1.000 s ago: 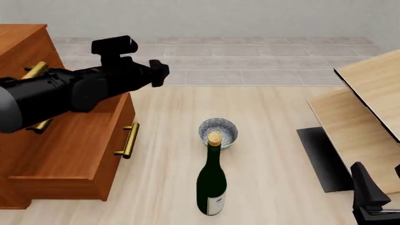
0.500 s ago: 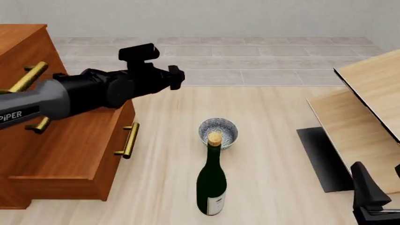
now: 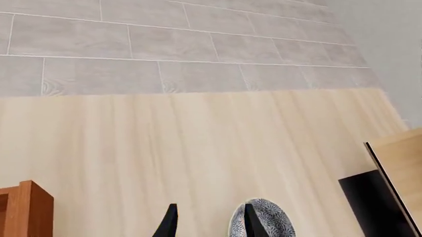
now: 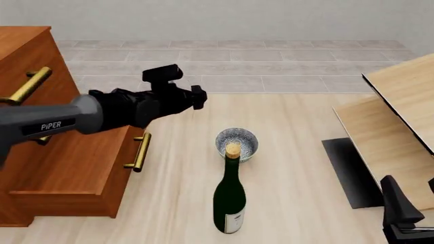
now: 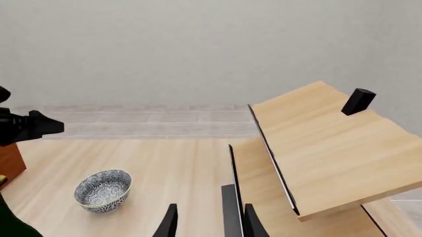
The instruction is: Put the bowl on top of the cabinet.
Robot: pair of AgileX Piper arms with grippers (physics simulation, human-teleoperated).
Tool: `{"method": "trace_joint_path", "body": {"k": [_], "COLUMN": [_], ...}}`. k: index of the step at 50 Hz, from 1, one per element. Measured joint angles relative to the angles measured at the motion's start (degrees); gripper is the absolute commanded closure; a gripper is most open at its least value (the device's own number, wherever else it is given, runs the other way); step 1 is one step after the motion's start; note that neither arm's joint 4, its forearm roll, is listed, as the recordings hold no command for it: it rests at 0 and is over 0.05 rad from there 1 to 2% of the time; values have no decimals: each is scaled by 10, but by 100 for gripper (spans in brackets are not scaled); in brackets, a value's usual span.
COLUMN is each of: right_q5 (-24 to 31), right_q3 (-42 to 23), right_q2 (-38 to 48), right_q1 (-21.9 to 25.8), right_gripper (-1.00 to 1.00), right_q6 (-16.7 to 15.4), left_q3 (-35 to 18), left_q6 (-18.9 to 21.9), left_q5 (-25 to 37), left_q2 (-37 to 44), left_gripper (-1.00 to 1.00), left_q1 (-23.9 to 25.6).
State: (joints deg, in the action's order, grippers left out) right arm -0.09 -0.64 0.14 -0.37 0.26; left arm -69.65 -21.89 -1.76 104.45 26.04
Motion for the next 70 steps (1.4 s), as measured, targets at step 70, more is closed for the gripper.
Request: {"method": "trace_joint_path", "body": {"k": [70], "right_q5": [2], "right_q3": [-1], "right_q2": [1], "right_q1": [-3], "right_gripper": [-100], "right_q6": [5], "left_q3": [38], "left_q6": [-106], "left_q5": [-133], "left_q2": [146], "left_gripper": [-100], "left_q1": [57]}}
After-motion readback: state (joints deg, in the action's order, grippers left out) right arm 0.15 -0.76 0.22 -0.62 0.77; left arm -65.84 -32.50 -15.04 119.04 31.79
